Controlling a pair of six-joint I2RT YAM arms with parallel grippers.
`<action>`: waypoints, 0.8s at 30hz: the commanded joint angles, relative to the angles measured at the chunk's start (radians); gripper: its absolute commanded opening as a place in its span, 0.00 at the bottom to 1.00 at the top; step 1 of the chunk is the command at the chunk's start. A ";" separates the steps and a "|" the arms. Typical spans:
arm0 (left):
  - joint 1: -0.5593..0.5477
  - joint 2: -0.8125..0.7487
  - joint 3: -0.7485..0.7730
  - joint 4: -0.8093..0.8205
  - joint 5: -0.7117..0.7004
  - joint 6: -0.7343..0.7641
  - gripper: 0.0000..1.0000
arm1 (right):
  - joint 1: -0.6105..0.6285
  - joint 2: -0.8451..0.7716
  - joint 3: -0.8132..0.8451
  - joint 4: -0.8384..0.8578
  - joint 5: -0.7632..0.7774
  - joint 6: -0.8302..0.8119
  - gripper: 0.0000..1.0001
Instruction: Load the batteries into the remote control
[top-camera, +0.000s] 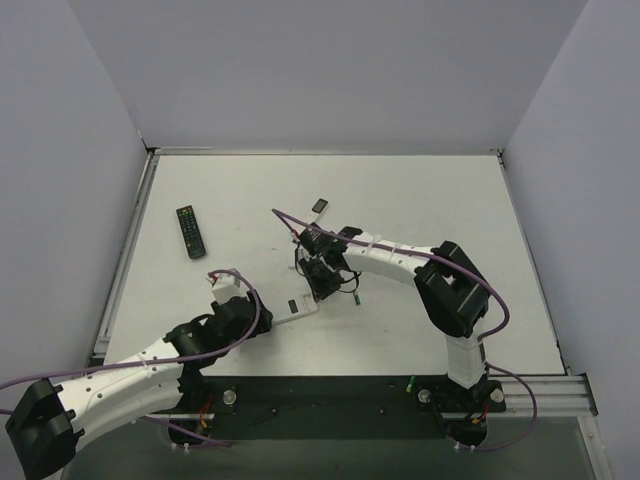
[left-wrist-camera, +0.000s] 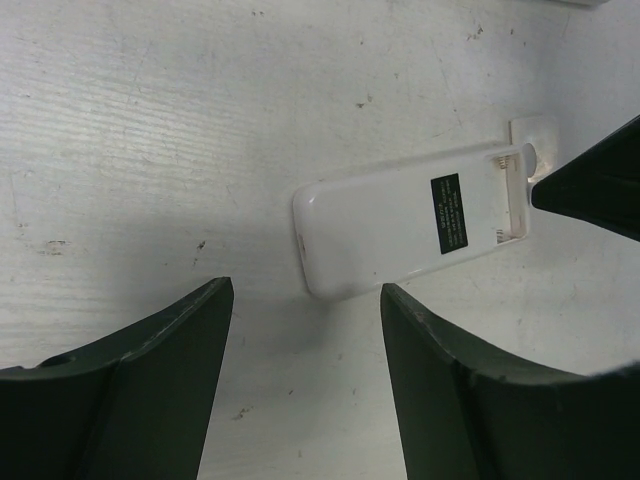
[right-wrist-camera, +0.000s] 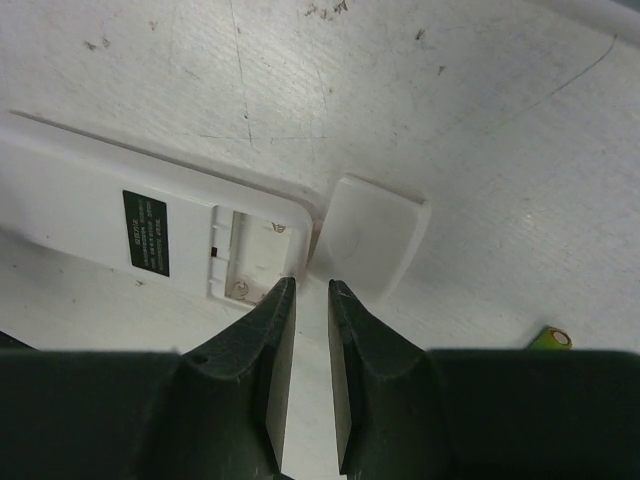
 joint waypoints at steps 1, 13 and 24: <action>0.007 0.005 -0.007 0.059 0.005 -0.006 0.70 | 0.015 0.013 0.005 0.020 -0.029 0.019 0.16; 0.010 0.003 -0.015 0.057 0.006 -0.015 0.67 | 0.035 0.061 0.031 0.026 -0.077 0.020 0.12; 0.011 -0.026 -0.015 0.038 -0.006 -0.023 0.67 | 0.020 -0.121 -0.032 -0.001 0.032 0.008 0.16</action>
